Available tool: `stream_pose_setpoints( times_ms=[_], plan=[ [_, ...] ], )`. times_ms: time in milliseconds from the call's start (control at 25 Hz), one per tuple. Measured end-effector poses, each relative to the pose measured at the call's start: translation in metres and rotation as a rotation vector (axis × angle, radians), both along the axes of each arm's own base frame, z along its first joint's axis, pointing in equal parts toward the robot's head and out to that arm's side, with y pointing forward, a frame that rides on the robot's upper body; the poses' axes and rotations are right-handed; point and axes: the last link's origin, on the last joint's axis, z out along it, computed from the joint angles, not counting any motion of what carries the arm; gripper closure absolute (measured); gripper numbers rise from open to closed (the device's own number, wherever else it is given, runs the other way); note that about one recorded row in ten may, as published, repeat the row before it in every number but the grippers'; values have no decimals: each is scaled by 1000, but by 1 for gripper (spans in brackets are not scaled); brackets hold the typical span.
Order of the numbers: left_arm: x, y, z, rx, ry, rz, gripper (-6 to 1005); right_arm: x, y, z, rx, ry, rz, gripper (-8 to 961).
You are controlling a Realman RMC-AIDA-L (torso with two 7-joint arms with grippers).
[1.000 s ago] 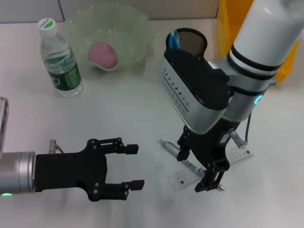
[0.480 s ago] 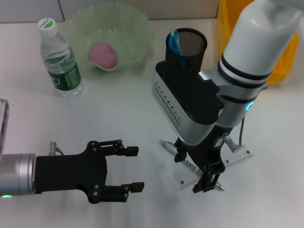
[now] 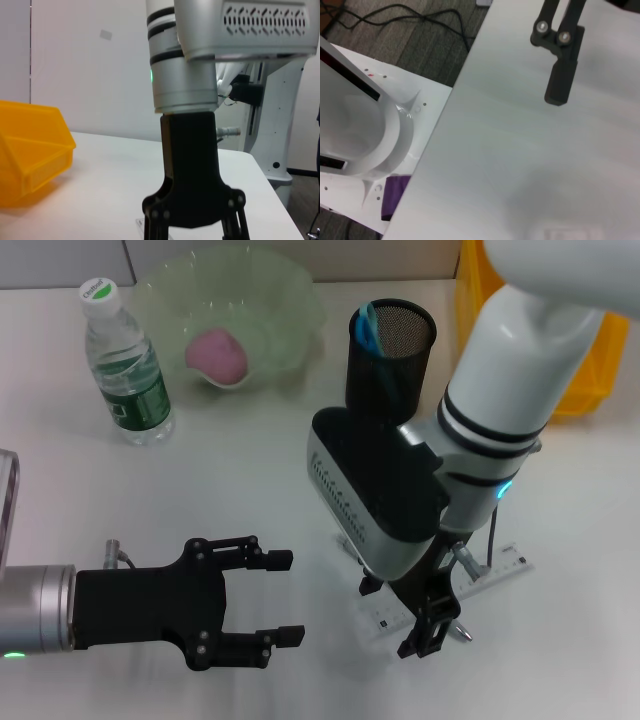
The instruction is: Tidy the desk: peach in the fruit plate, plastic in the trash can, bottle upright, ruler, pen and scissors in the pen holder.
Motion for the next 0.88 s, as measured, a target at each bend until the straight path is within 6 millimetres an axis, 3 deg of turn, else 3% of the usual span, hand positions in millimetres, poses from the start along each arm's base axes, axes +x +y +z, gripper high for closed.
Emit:
stream_pose_setpoints(
  times_ms=[880],
  plan=[
    [-1, -2, -1, -4, 1, 2, 246, 5, -3, -9, 8, -3, 7, 204]
  ],
)
